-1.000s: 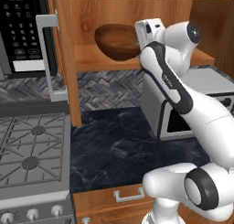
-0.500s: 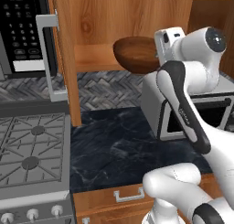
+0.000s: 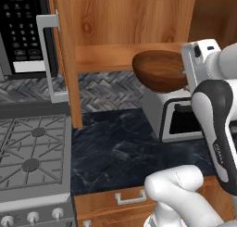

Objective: Pick up the bowls from the cabinet and place each bowl in front of a stool on the dining counter.

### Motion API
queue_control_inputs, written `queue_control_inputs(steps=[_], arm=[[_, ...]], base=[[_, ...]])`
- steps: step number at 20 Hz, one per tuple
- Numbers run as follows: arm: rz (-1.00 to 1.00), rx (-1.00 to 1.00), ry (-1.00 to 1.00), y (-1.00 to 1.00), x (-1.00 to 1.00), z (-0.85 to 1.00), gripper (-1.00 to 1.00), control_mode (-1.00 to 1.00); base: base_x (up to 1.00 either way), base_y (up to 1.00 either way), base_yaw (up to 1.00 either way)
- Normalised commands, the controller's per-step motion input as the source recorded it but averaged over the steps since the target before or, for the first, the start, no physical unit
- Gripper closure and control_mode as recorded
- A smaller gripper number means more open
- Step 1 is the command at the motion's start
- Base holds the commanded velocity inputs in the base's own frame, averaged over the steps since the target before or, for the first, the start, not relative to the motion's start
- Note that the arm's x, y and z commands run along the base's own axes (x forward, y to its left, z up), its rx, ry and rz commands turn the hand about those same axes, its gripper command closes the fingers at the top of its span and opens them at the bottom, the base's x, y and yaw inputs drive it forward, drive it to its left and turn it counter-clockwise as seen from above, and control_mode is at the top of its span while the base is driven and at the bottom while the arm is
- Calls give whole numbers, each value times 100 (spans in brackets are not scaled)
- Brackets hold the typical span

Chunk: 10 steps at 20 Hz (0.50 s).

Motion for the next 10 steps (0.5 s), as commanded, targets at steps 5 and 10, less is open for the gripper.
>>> queue_control_inputs(steps=[5,10], arm=[[0,0,4,-24,-100,0,100,-100],[0,1,0,-14,-98,-1,100,-100]], base=[[0,0,0],[0,0,0]])
